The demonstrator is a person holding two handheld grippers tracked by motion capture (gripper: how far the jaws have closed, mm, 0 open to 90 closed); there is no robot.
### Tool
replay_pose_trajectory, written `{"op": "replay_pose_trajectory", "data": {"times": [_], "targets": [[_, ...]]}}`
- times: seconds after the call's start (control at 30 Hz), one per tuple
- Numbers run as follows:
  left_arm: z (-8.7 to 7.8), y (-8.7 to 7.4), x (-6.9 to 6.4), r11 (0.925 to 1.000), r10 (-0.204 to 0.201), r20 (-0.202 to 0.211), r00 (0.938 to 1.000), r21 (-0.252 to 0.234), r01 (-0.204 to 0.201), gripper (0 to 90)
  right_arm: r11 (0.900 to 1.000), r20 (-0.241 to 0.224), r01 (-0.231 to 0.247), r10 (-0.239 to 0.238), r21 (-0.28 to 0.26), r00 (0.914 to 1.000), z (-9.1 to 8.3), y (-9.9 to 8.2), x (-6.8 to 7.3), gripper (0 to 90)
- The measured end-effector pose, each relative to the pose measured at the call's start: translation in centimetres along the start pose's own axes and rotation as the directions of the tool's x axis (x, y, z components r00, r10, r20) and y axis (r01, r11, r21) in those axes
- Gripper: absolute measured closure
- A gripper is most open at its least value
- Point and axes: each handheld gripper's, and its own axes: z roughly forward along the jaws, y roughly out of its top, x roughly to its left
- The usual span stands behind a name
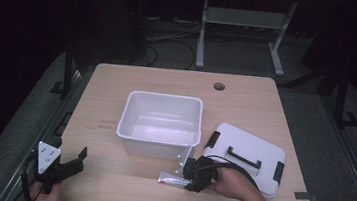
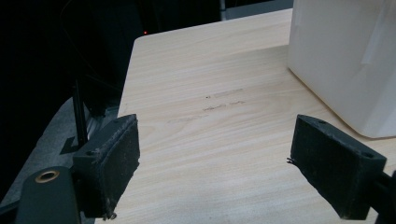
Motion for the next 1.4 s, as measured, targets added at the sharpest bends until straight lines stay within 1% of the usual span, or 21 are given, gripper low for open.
{"op": "replay_pose_trajectory", "data": {"times": [0.2,0.6,1.03,1.13,1.23,1.3,1.4], "targets": [[0.00,0.01,-0.01,1.0000,0.001,0.001,1.0000,0.000,-0.001,15.0,0.9999,0.007,0.009,-0.009,0.007,0.9999,-0.03,0.06,0.04,67.4],[-0.01,0.00,0.06,1.0000,-0.003,-0.001,1.0000,-0.001,0.003,15.0,0.9992,0.023,0.032,-0.033,0.024,0.9992,0.18,0.38,0.18,67.3],[-0.01,0.02,-0.01,1.0000,0.000,0.001,1.0000,-0.001,0.000,15.0,0.9991,0.015,0.034,-0.034,0.026,0.9993,0.17,0.36,0.16,69.1],[0.00,0.02,-0.01,1.0000,0.001,0.001,1.0000,0.000,-0.001,15.0,0.9989,0.015,0.041,-0.041,0.025,0.9991,0.16,0.36,0.22,69.2],[0.01,0.02,-0.04,1.0000,0.001,0.001,1.0000,-0.001,-0.001,15.0,0.9989,0.010,0.040,-0.040,0.026,0.9992,0.09,0.34,0.21,69.3],[0.01,0.02,-0.05,1.0000,0.001,0.001,1.0000,-0.001,-0.001,15.0,0.9991,0.003,0.031,-0.031,0.031,0.9995,0.03,0.33,0.24,69.4],[0.00,0.02,-0.03,1.0000,0.001,0.001,1.0000,-0.001,-0.001,15.0,0.9990,0.000,0.038,-0.038,0.024,0.9993,-0.13,0.30,0.23,69.5]]}}
